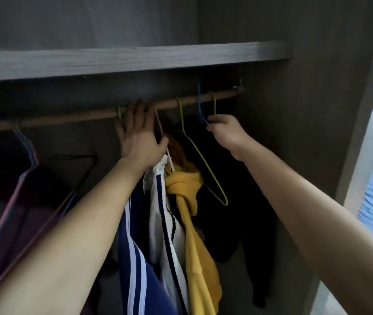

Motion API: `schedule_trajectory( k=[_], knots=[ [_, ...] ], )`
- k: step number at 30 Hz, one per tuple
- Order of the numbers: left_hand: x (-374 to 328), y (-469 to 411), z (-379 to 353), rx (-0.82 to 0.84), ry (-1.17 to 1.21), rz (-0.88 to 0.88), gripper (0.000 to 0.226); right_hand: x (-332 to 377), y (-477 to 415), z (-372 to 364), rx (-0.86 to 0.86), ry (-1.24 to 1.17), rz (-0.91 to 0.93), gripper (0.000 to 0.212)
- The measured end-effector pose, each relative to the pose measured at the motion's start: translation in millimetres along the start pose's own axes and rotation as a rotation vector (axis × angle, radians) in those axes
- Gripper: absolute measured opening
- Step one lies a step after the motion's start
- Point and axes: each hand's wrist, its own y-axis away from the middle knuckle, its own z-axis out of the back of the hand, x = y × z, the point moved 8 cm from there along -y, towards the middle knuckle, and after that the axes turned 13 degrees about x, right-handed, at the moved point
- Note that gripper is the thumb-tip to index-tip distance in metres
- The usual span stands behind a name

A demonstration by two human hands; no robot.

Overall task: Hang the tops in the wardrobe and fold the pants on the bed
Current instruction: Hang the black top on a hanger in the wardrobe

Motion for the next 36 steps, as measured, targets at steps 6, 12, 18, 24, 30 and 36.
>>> schedule_trajectory(
  k=[6,12,18,24,30,36],
  knots=[
    [2,-1,-2,-0.047,0.006,0.000,0.090,-50,-5,-21,0.055,0.054,0.053,0.044],
    [5,-3,-5,-0.022,0.012,-0.018,0.092,-55,-8,-28,0.075,0.164,0.098,0.045],
    [6,1,3,0.135,0.049,-0.035,0.090,-57,19,-44,-0.019,0.277,0.093,0.047],
    [8,99,-8,0.177,0.115,0.057,0.067,-68,79,-68,-0.160,0.430,0.108,0.053],
    [-18,229,-25,0.021,0.159,-0.151,0.060,-106,172,-120,-0.305,0.563,0.092,0.058],
    [-22,358,-107,0.319,0.210,-0.199,0.060,-169,278,-169,-0.296,0.751,-0.092,0.058]
  ],
)
